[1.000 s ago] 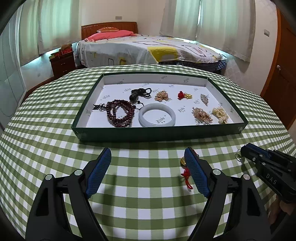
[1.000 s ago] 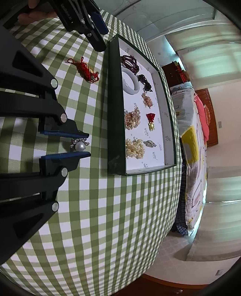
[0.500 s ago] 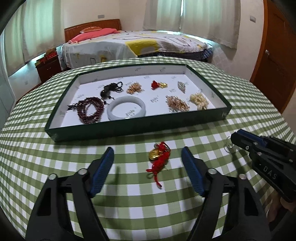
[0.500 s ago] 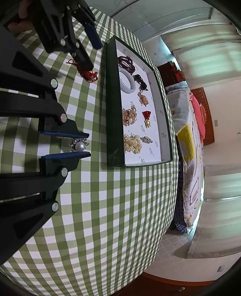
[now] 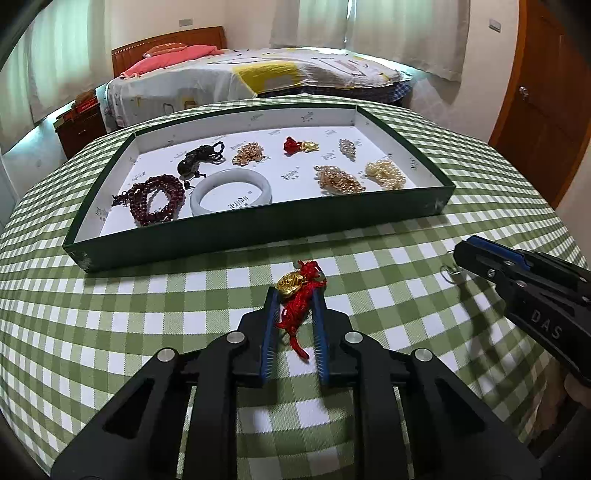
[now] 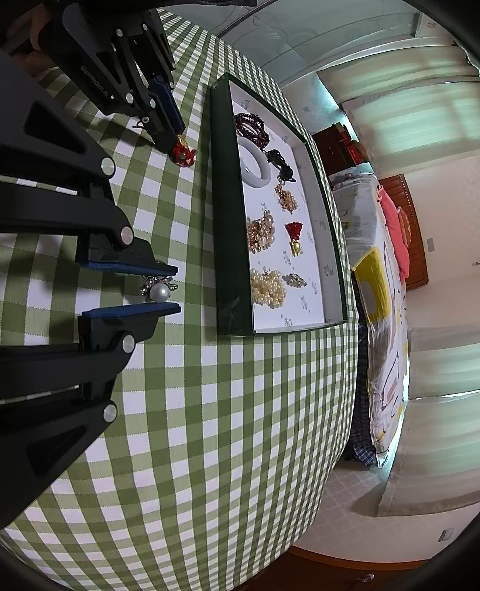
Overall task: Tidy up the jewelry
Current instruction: 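Grasp the red tassel charm with the left tool while the right tool grasps the pearl ring, then carry the red charm with the left tool into the tray while the right tool drops the pearl ring there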
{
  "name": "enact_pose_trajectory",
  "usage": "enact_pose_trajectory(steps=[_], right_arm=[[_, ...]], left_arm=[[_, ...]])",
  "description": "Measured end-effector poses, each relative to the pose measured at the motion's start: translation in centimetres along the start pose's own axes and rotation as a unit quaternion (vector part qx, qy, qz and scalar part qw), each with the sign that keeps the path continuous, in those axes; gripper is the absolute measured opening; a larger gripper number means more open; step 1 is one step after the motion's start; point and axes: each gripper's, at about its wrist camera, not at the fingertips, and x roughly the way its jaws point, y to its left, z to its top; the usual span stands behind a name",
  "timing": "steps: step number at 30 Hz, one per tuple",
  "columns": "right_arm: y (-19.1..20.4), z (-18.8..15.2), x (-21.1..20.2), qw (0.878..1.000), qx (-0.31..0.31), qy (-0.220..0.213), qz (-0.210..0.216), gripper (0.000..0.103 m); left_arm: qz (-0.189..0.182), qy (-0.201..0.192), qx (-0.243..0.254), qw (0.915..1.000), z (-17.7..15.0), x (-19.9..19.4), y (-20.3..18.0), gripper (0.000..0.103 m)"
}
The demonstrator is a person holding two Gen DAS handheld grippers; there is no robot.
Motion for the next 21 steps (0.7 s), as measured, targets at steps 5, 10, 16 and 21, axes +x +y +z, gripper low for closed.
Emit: enact_pose_trajectory(steps=[5,10,16,21], right_arm=[[0.3,0.0,-0.1,1.000,-0.003,-0.003,0.002,0.015],[0.7,0.3,-0.6,1.000,-0.007,-0.008,0.003,0.015],[1.2,0.5,-1.0,1.000,-0.010,-0.013,0.005,0.015],[1.6,0.8,-1.6,1.000,-0.014,-0.019,0.007,0.015]], left_arm=[[-0.003,-0.016,-0.001,0.9999,0.2,-1.3,0.2,0.010],[-0.005,-0.031,-0.010,0.9995,0.7,-2.5,0.7,0.010],[-0.007,-0.045,-0.014,0.9989,1.1,-3.6,1.2,0.009],[-0.006,-0.057,-0.015,0.9982,1.4,-4.6,1.5,0.009]])
